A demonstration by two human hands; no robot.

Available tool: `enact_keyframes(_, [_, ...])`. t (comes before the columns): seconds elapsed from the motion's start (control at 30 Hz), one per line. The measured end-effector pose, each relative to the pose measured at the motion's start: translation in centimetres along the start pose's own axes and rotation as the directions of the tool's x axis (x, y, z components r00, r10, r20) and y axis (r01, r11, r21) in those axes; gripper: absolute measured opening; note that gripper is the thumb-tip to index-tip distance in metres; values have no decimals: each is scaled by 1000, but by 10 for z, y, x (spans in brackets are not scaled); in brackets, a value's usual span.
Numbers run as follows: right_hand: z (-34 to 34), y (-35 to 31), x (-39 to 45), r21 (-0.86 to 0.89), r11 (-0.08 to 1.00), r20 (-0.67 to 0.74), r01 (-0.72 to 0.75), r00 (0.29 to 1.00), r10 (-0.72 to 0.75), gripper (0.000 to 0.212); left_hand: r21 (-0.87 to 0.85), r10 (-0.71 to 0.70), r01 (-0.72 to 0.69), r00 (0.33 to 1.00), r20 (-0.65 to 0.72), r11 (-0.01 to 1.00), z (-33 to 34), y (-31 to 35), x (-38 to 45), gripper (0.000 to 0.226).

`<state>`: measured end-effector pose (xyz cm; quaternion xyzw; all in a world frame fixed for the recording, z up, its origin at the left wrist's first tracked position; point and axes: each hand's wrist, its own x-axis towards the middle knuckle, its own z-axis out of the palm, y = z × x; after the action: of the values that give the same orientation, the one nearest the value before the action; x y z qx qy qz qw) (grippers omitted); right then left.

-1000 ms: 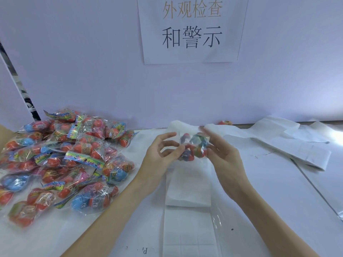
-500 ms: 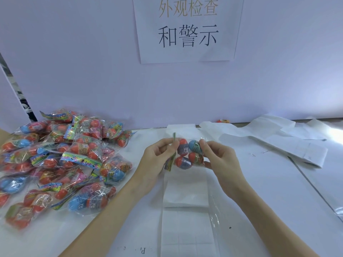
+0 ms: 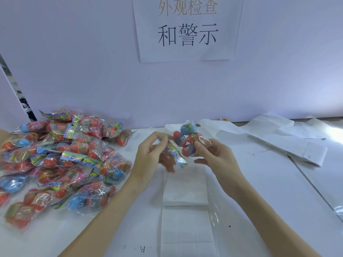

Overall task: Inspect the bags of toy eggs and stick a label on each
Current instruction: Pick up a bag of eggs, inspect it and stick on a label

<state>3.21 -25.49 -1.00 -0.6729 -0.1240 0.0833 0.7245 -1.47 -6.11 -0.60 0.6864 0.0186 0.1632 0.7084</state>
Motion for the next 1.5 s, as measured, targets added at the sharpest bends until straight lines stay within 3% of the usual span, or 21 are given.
enact_keyframes(0.17, [-9, -7, 0, -2, 999, 168, -33, 985, 33, 30, 313, 131, -85, 983, -132, 946, -8, -6, 5, 52])
enact_keyframes(0.3, [-5, -6, -2, -33, 999, 207, -37, 977, 43, 29, 162, 23, -24, 1000, 7, 986, -5, -4, 6, 30])
enact_keyframes(0.4, [-5, -6, -3, -106, 994, 175, 16, 985, 2, 27, 109, -9, 8, 1000, 8, 994, -4, -5, 7, 16])
enact_keyframes(0.6, [-2, -2, -2, -252, 945, 31, 209, 978, -208, 36, -95, -99, 101, 995, 29, 990, -1, -2, 6, 22])
enact_keyframes(0.73, [1, 0, -2, -280, 945, 16, 170, 985, -172, 31, -176, -89, 90, 996, 16, 980, 5, -3, 2, 18])
enact_keyframes(0.87, [2, -4, -5, -176, 983, 70, 49, 997, -37, 31, -302, -156, 135, 987, -45, 944, 6, -5, 4, 16])
enact_keyframes(0.93, [-2, -5, -6, -250, 968, 152, 21, 988, 18, 47, -323, -192, 147, 975, -113, 935, 2, -5, 7, 13])
enact_keyframes(1.0, [-5, -4, -8, -342, 939, 266, 29, 962, 67, 70, -213, -161, 119, 968, -191, 970, -2, -9, 8, 11])
enact_keyframes(1.07, [-8, -3, -9, -403, 915, 333, 32, 936, 114, 91, -105, -83, 56, 958, -275, 993, -5, -13, 8, 9])
enact_keyframes(1.13, [-12, -4, -10, -494, 868, 400, 57, 901, 168, 100, -5, 34, -37, 952, -304, 999, -8, -14, 9, 18])
enact_keyframes(1.2, [-13, -6, -10, -578, 810, 438, 101, 876, 203, 92, 91, 138, -117, 951, -276, 989, -9, -12, 8, 23])
enact_keyframes(1.33, [-9, -2, -10, -580, 795, 363, 177, 930, 59, 41, 202, 231, -182, 938, -258, 962, -7, -6, 6, 23])
enact_keyframes(1.5, [-8, 3, -4, -507, 843, 271, 181, 962, -43, 18, 103, 126, -107, 971, -202, 989, -3, 1, 2, 23])
